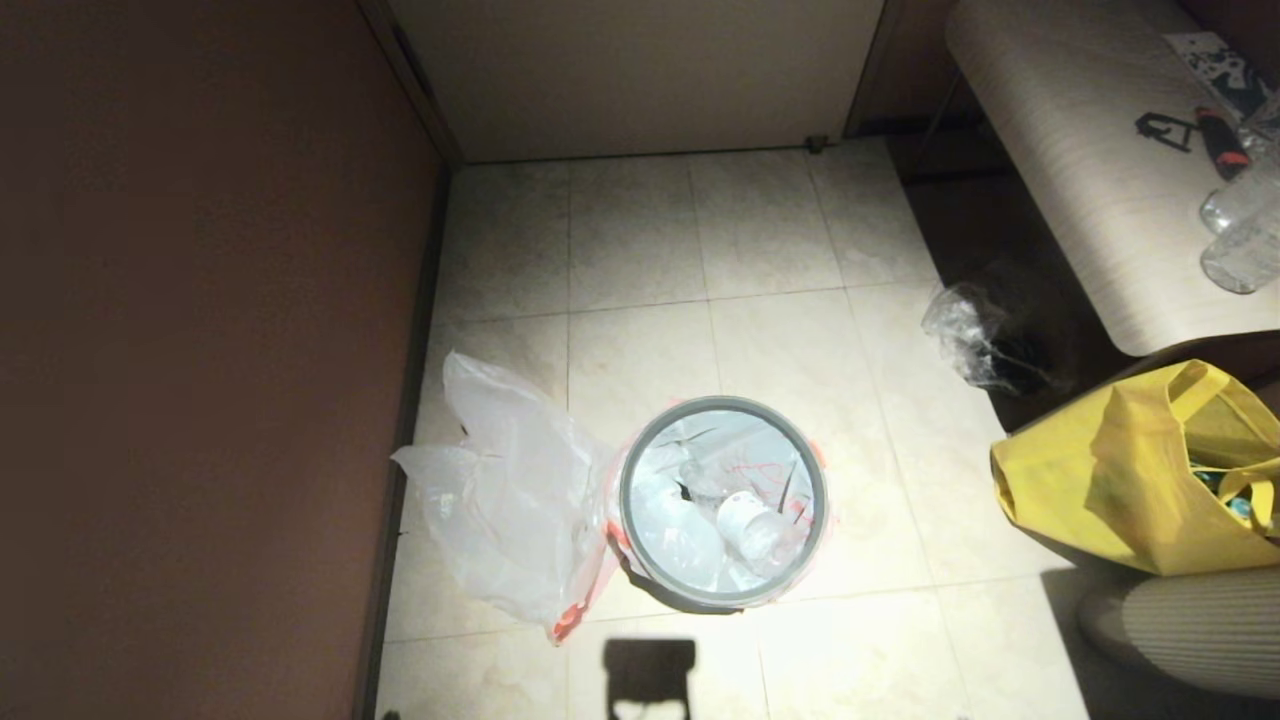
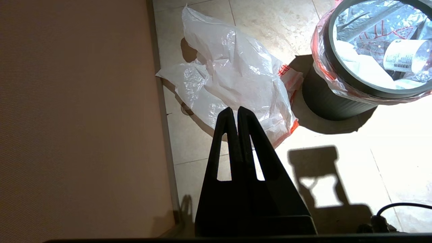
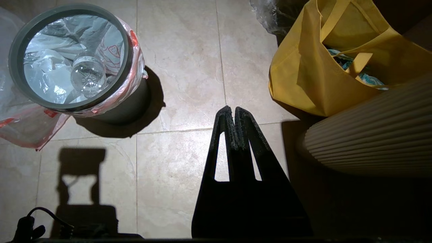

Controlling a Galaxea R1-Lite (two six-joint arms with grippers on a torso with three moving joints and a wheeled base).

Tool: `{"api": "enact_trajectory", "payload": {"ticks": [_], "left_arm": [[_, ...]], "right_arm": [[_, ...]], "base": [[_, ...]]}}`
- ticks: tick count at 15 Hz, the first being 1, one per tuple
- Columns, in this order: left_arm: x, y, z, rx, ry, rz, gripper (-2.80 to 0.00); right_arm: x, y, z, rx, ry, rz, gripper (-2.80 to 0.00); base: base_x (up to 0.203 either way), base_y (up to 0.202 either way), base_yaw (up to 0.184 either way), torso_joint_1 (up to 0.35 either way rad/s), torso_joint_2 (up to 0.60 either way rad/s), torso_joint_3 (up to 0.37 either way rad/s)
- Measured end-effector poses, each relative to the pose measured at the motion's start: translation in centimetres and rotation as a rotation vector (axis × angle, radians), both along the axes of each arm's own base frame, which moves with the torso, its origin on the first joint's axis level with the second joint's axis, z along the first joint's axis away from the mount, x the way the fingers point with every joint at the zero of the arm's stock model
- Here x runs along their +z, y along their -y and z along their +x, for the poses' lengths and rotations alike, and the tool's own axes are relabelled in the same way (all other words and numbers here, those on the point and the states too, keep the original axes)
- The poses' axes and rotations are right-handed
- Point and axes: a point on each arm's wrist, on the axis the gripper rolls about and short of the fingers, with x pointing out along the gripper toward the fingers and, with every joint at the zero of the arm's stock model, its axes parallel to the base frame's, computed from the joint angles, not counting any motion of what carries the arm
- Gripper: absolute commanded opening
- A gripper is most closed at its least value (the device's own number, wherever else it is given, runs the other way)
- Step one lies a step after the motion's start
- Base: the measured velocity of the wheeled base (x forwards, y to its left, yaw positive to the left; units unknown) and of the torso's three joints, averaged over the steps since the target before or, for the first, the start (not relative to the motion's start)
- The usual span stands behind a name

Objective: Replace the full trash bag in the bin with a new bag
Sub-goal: Place the trash can ring on the floor

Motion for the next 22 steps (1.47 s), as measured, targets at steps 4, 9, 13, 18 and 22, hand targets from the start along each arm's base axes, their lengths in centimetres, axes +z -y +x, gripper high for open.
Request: {"api": "enact_trajectory", "payload": {"ticks": [4, 9, 13, 18, 22], "left_arm": [[0.0, 0.0, 0.0, 0.0, 0.0, -0.001, -2.8], [0.0, 0.0, 0.0, 0.0, 0.0, 0.0, -2.8], [0.0, 0.0, 0.0, 0.0, 0.0, 0.0, -2.8], [0.0, 0.0, 0.0, 0.0, 0.0, 0.0, -2.8], [0.0, 0.0, 0.0, 0.0, 0.0, 0.0, -2.8]], "right_arm": [[1.6, 0.1, 0.3, -0.039, -0.061, -0.098, -2.8], [7.1, 0.1, 2.5, -0.026, -0.119, -0.131, -2.8], [11.6, -0.1, 6.8, 0.046, -0.199, -0.127, -2.8], [13.0, -1.8, 13.9, 0.22, -0.372, -0.107, -2.8], [11.2, -4.6, 20.2, 0.309, -0.512, -0.12, -2.8]], "base": [[0.0, 0.0, 0.0, 0.0, 0.0, 0.0], [0.0, 0.0, 0.0, 0.0, 0.0, 0.0], [0.0, 0.0, 0.0, 0.0, 0.0, 0.0], [0.0, 0.0, 0.0, 0.0, 0.0, 0.0], [0.0, 0.0, 0.0, 0.0, 0.0, 0.0]]}}
